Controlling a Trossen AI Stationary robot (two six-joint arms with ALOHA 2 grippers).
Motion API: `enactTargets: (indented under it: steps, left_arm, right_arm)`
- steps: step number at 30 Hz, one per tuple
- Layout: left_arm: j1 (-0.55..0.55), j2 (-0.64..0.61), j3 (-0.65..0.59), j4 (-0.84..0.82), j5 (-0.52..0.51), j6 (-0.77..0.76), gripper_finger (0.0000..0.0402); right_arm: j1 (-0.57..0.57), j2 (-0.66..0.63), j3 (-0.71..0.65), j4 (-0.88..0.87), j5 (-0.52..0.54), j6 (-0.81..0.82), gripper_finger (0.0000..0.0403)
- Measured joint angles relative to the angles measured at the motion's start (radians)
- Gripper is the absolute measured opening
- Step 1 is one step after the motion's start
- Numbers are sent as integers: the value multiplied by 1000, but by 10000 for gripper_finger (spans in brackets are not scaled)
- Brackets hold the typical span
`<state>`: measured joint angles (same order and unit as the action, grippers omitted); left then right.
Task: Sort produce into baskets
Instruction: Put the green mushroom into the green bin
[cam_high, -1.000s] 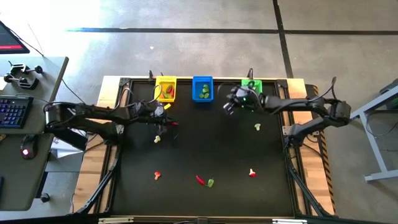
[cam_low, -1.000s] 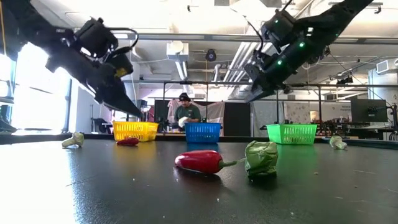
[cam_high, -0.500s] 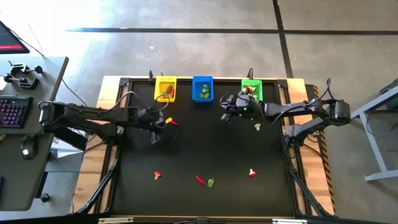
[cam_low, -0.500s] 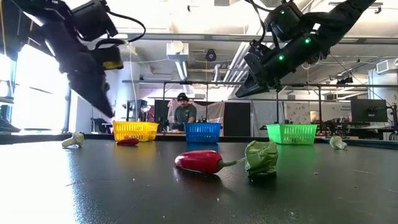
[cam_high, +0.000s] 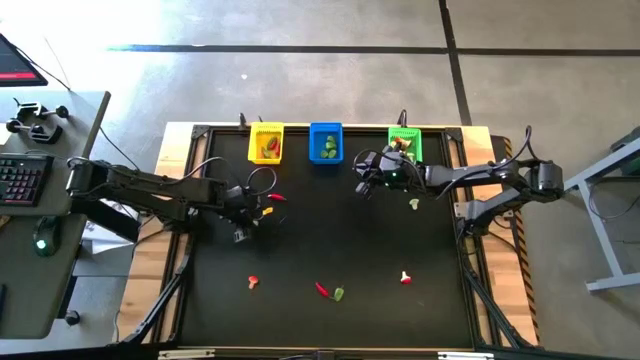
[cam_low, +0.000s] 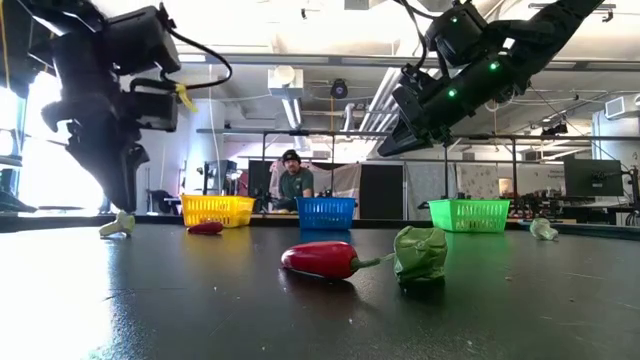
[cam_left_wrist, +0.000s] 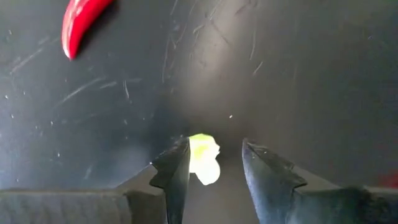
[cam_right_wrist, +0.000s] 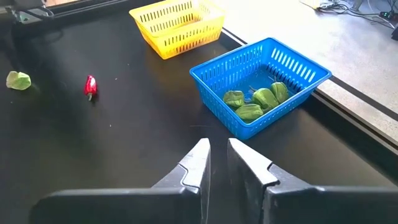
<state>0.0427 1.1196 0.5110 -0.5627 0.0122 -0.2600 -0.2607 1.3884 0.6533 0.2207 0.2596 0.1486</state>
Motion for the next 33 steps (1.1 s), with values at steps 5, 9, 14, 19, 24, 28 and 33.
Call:
enactTargets:
  steps: [5,9,14,19,24,28,33]
  left_arm:
    - [2,27,-3,-5,-42,0,129]
    - [2,50,-4,-12,-62,8,115]
    - [2,84,-3,-11,-57,20,78]
    - [2,96,-2,13,-57,35,34]
    - [37,92,-12,164,-91,54,7]
    - [103,92,-50,463,-55,90,3]
    - [191,102,-85,882,42,105,2]
  right_arm:
    - [0,0,0,3,0,0,48]
    - [0,0,0,4,0,0,48]
    - [0,0,0,3,0,-1,48]
    - [0,0,0,3,-1,-19,48]
    - [0,0,0,16,-1,-38,48]
    - [14,0,0,59,-46,-45,61]
    - [63,0,0,116,-54,-79,101]
